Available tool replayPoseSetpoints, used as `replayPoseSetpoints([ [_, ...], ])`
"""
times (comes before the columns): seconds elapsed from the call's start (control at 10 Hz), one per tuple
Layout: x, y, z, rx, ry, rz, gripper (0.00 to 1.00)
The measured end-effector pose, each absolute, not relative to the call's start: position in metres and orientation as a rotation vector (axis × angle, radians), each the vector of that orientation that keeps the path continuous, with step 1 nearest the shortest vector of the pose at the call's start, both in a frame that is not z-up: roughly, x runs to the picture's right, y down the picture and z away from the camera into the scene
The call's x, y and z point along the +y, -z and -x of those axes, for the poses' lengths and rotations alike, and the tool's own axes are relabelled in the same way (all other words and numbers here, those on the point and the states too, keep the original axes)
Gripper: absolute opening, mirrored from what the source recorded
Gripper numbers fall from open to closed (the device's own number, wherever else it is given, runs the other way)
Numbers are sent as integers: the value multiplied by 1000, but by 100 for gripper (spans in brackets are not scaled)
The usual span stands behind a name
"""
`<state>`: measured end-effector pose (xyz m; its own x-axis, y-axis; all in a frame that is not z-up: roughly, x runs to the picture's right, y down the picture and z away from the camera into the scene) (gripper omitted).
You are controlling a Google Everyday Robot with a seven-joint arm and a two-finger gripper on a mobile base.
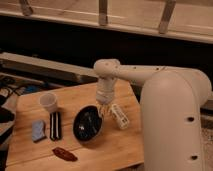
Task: Pick up the ceramic bowl
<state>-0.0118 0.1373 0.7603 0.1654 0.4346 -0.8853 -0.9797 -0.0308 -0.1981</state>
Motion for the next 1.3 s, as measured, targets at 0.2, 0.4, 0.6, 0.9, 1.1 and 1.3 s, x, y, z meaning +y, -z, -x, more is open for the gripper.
replayPoseSetpoints([
  [0.2,135,-757,11,708,-1300,1012,4],
  [0.4,132,-753,12,702,-1294,1013,4],
  [0.6,131,-750,12,699,-1295,1015,4],
  [0.9,129,-746,13,694,-1293,1017,4],
  [1.1,126,-742,14,687,-1290,1020,4],
  [1.3,124,-740,13,684,-1292,1021,4],
])
